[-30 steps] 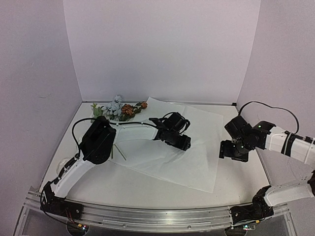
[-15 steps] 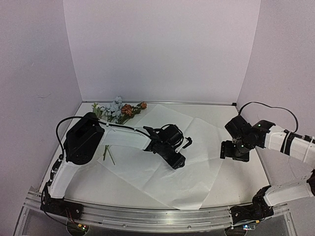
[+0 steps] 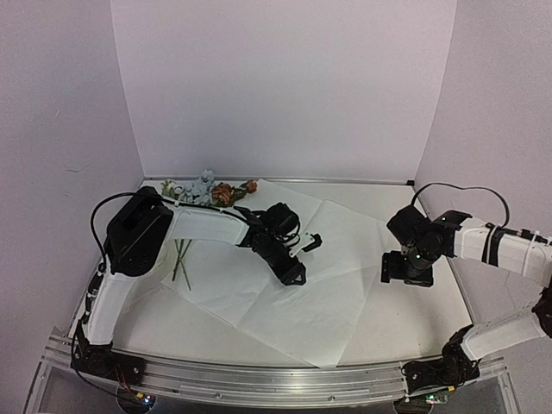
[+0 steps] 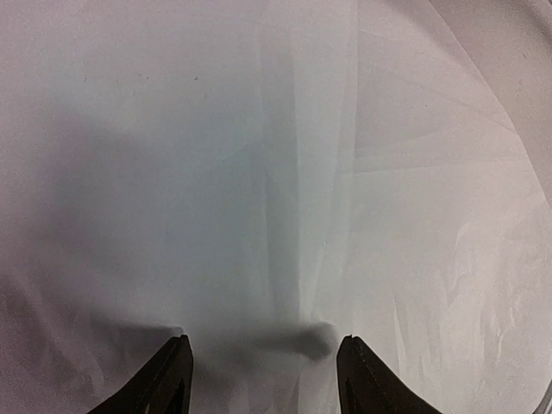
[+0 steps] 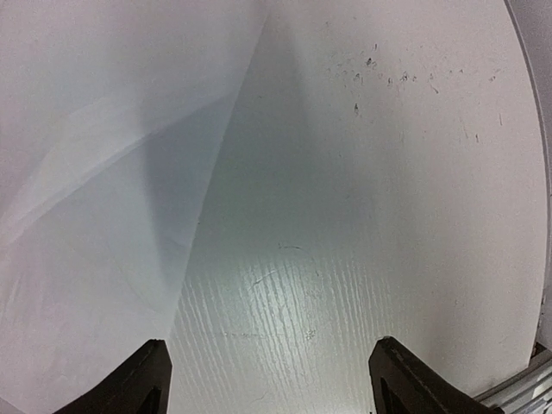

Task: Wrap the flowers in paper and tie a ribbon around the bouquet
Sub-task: Adjust the flattened wrapping paper at the center of the board.

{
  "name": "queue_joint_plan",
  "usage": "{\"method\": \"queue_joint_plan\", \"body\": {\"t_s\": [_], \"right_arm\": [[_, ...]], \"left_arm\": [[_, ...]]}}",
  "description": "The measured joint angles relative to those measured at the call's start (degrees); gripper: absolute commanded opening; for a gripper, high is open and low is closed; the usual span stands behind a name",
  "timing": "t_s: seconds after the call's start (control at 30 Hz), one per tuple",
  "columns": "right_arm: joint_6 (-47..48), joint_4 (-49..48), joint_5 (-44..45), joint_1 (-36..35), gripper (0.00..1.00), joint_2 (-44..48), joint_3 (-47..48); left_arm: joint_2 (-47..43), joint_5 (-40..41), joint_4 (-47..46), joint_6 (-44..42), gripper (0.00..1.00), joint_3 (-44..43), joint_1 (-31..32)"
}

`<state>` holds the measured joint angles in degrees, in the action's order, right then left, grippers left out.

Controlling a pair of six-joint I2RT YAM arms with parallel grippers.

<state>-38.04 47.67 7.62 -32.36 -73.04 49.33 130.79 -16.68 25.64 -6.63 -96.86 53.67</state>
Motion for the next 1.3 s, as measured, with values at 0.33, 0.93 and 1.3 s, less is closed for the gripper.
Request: {"method": "queue_joint_plan", "body": {"t_s": [0.33,0.93,1.3], "right_arm": [[-0.97,-3.58,-6.71,0.70,0.78,-4.85,3.09],[-17.82,-20.29,-1.87,-14.26,0.61,-9.19,-10.49],[-25.60,-23.22,4.88,-18.89,0.54,-13.44,-10.91]], "left_arm": [[6.53,-3.53,11.05,-8.29,0.61,-13.17,-4.36],[8.35,-8.75,11.92,-11.20,0.73,-16.07,-1.31],[-7.37,1.69,2.28,13.38,0.81,5.71,-3.24]]}}
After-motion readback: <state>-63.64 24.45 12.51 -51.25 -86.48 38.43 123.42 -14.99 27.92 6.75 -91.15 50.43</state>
